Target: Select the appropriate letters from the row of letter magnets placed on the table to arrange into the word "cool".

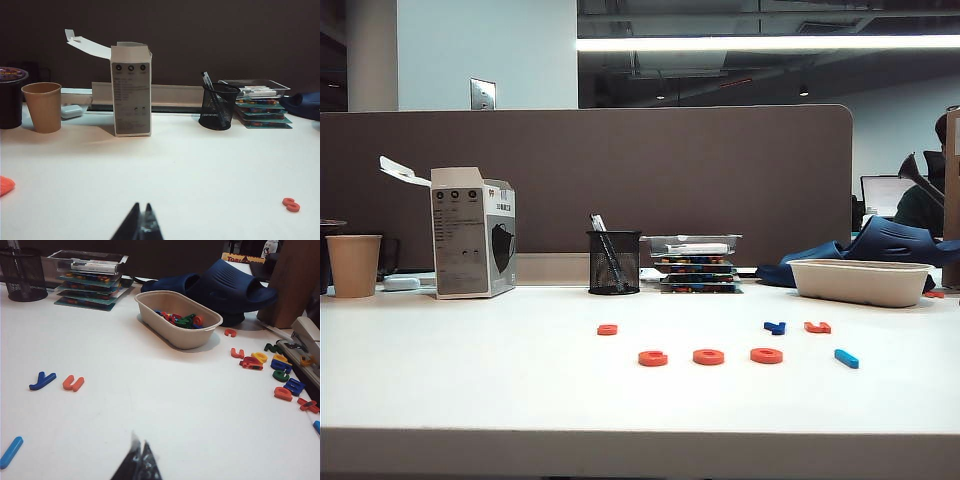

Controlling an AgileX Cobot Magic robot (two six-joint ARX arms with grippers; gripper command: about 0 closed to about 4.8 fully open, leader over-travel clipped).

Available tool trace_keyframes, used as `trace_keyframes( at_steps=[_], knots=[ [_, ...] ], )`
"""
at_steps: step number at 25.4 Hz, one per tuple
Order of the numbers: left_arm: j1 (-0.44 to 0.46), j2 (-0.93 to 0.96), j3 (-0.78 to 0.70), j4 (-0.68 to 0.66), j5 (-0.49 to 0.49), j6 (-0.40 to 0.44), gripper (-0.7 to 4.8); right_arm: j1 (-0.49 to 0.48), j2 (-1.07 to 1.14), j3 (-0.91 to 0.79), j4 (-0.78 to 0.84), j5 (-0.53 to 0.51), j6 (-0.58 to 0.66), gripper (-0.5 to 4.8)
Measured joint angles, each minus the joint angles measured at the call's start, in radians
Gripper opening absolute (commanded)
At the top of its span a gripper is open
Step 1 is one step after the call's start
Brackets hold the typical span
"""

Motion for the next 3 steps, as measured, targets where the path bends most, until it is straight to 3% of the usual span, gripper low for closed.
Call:
trace_keyframes(
  at_steps=[3],
  knots=[
    [0.000, 0.000, 0.000, 0.000, 0.000, 0.000, -0.05, 0.000, 0.000, 0.000, 0.000, 0.000, 0.000, 0.04]
  ],
)
